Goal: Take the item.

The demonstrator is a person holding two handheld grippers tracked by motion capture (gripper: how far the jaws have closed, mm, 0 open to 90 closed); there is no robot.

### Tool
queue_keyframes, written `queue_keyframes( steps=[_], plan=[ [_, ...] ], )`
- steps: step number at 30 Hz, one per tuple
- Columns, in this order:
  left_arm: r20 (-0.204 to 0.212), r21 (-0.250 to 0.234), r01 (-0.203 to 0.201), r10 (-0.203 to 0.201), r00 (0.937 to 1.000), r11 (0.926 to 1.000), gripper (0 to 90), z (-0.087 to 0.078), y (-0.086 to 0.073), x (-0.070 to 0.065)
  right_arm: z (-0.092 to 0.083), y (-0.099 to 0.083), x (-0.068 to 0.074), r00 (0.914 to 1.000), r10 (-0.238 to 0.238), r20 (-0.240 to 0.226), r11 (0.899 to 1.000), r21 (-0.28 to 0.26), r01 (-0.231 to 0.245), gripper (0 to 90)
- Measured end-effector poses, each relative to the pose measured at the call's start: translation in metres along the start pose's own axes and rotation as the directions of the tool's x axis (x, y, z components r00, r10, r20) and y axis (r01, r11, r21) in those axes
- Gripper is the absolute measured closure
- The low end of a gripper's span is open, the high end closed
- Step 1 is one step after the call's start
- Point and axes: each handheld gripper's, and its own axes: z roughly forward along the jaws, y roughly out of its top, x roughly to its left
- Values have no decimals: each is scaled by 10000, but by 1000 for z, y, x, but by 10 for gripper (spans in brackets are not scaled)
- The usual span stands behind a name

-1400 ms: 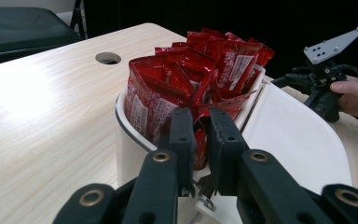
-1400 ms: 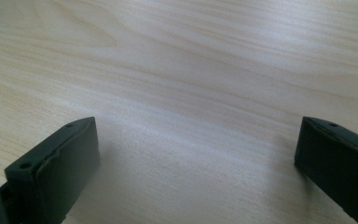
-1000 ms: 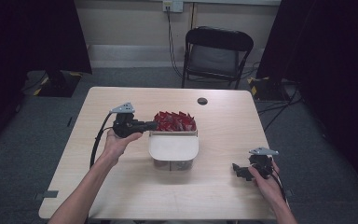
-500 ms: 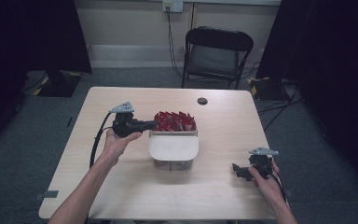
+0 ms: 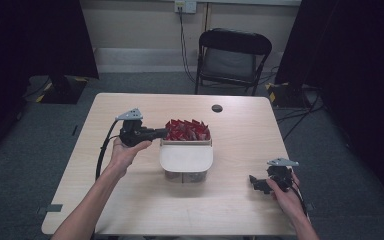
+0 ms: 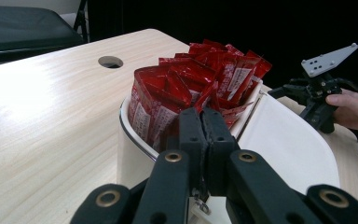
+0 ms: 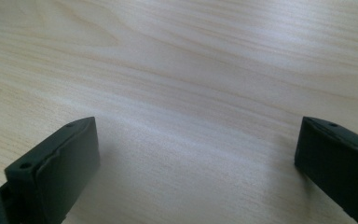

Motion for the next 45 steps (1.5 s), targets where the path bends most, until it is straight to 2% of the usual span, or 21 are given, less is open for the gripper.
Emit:
queue_keyframes(
  steps=[6,7,17,23,45],
  plan=[
    [-37,-82,16,-17,10000,10000,884,-2,1,0,0,0,0,10000,-11,-10,10000,1,11,0],
    [-152,-151,54,-56,9999,9999,885,-4,2,-1,0,0,0,10000,-12,-8,10000,4,12,0],
    [-291,-543,22,-38,9996,9985,887,-17,8,-3,0,0,0,10000,-8,-9,10000,5,8,0],
    [-283,-681,-168,149,9995,9975,887,-23,15,-7,0,0,0,10000,-9,-7,10000,7,9,0],
    [-261,-1178,-229,200,9995,9928,887,-35,24,-11,0,0,0,10000,-11,-8,10000,6,11,0]
  ],
)
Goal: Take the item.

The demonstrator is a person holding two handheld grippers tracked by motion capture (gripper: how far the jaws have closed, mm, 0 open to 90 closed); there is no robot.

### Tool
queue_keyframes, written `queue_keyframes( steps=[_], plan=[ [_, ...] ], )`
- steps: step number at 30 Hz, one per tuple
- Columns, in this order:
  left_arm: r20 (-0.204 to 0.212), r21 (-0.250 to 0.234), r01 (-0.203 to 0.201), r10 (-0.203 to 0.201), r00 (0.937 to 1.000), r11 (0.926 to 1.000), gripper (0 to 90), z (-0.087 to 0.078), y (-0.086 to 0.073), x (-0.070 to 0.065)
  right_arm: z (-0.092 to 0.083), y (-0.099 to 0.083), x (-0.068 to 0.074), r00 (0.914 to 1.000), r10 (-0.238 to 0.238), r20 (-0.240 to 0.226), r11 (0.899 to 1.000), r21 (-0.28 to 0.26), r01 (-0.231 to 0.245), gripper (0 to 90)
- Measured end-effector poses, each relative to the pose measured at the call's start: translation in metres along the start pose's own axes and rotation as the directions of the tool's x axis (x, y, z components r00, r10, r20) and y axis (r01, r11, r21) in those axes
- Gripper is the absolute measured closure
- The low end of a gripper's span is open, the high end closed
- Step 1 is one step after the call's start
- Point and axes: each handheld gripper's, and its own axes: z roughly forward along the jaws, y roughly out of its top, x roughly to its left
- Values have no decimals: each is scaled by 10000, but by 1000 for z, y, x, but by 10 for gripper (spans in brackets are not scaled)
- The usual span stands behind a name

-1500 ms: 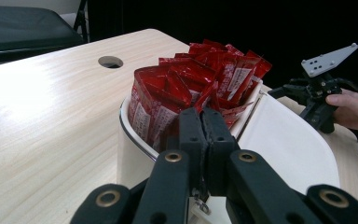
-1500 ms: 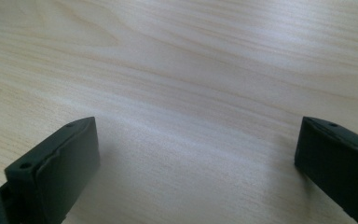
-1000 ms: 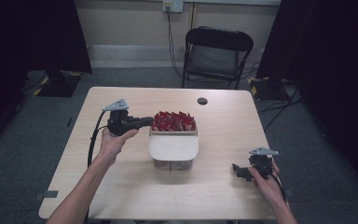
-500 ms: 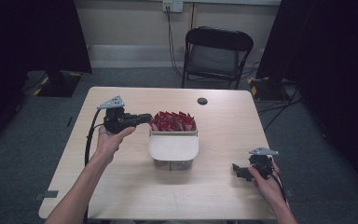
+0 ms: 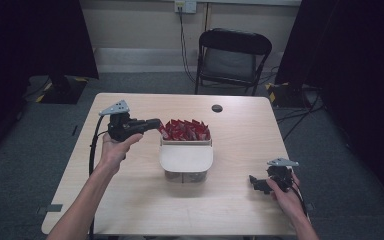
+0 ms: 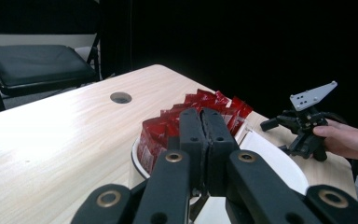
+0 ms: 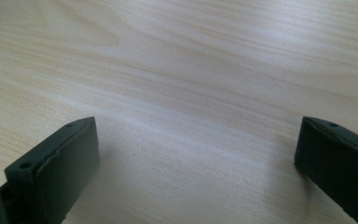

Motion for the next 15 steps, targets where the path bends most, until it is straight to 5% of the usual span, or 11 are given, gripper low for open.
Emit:
queue_keyframes(
  steps=[4,15],
  plan=[
    [21,-130,-328,328,9995,9994,887,-4,9,-8,0,0,0,10000,0,-3,10000,-3,0,0],
    [-33,-593,-294,292,9996,9978,887,-16,18,-8,0,0,0,10000,1,-2,10000,-1,-1,0]
  ],
)
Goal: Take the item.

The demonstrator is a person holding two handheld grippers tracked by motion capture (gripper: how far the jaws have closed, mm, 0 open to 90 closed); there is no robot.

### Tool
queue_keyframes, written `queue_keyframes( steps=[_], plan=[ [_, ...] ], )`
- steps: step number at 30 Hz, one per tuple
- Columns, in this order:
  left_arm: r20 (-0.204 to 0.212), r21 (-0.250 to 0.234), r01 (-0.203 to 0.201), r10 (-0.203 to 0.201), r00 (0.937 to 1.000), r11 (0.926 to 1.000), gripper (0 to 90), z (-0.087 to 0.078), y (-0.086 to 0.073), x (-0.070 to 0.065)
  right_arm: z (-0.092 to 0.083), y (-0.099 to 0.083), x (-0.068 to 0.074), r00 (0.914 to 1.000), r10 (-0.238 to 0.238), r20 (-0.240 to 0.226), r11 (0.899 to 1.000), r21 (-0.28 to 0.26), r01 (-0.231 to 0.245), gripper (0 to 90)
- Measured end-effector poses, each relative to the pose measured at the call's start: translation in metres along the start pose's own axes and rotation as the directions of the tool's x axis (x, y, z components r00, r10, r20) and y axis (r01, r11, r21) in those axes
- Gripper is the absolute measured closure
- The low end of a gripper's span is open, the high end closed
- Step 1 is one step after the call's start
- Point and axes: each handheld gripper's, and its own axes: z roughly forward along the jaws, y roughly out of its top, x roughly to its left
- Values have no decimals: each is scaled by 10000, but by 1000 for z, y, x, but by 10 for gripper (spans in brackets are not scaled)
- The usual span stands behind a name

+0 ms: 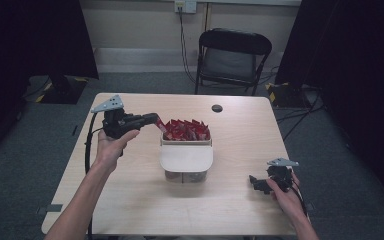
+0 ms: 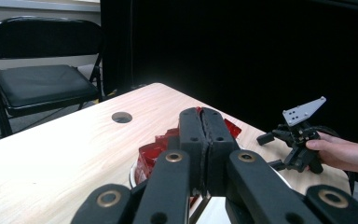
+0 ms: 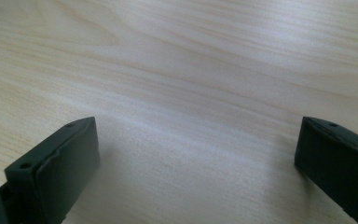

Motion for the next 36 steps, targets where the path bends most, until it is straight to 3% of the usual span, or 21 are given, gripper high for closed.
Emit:
queue_keyframes(
  steps=[5,36],
  plan=[
    [-71,-50,-150,150,9999,9999,887,-3,3,-1,0,0,0,10000,-2,2,10000,0,2,0],
    [-198,-599,-108,96,9998,9981,887,-22,13,1,0,0,0,10000,-4,-14,10000,12,4,0]
  ],
)
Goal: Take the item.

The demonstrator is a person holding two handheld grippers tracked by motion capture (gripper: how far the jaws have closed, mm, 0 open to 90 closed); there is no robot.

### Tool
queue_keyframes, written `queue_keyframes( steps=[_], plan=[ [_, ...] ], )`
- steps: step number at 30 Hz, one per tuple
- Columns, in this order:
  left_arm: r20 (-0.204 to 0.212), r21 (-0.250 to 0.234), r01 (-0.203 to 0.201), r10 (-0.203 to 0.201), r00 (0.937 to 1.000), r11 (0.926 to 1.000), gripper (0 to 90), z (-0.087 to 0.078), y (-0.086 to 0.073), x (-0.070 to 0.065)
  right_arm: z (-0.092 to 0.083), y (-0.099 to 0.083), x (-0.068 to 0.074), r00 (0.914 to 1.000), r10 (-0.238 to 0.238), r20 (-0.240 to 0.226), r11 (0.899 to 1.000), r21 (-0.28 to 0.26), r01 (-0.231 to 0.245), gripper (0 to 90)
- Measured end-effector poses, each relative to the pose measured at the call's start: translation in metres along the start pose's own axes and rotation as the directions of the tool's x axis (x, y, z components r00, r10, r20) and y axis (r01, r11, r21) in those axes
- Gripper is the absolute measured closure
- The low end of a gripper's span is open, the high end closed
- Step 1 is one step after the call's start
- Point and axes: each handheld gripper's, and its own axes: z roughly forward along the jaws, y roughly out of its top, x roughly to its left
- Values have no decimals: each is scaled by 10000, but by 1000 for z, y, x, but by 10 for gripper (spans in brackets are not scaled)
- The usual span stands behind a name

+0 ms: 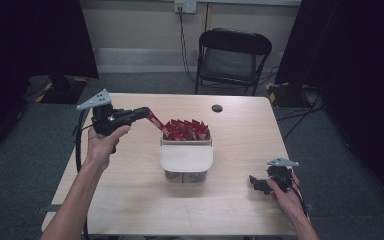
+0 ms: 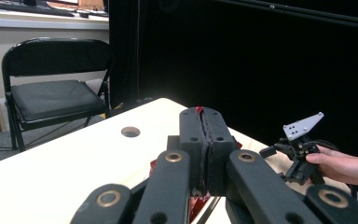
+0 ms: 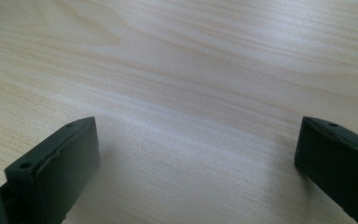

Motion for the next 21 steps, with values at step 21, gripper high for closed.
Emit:
queue_keyframes(
  steps=[21],
  plan=[
    [-165,-455,-196,189,9997,9988,887,-17,11,-1,0,0,0,10000,-1,3,10000,-6,1,0]
  ],
)
